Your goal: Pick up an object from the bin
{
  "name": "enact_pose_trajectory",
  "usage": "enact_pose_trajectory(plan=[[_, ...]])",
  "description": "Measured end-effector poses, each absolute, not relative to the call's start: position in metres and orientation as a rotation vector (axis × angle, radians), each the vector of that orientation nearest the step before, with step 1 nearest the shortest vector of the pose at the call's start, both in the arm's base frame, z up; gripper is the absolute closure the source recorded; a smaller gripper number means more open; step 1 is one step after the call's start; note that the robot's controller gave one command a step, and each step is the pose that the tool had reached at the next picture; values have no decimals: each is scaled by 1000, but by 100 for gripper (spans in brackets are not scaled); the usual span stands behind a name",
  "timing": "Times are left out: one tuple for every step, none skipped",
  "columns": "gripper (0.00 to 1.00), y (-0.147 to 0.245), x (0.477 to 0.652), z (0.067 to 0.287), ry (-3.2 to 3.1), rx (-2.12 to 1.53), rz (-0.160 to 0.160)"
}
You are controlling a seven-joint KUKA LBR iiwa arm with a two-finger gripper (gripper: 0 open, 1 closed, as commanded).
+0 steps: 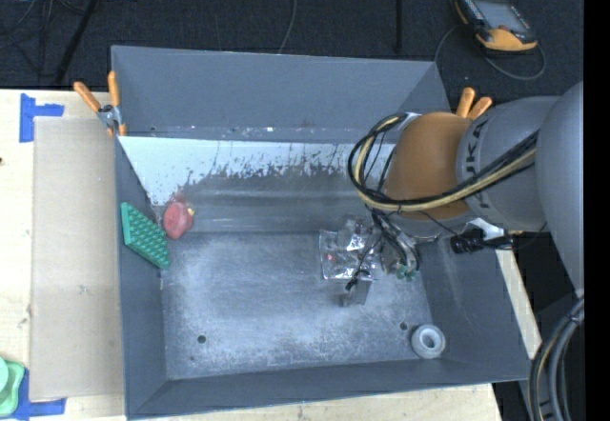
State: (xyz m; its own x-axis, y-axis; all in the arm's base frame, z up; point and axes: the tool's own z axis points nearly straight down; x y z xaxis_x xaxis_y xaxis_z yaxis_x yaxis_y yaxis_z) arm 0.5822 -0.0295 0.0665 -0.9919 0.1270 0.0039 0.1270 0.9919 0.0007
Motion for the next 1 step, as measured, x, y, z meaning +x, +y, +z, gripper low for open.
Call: enact_pose_trajectory(plan=[[0,-29,583,67,-3133,-193,-1]])
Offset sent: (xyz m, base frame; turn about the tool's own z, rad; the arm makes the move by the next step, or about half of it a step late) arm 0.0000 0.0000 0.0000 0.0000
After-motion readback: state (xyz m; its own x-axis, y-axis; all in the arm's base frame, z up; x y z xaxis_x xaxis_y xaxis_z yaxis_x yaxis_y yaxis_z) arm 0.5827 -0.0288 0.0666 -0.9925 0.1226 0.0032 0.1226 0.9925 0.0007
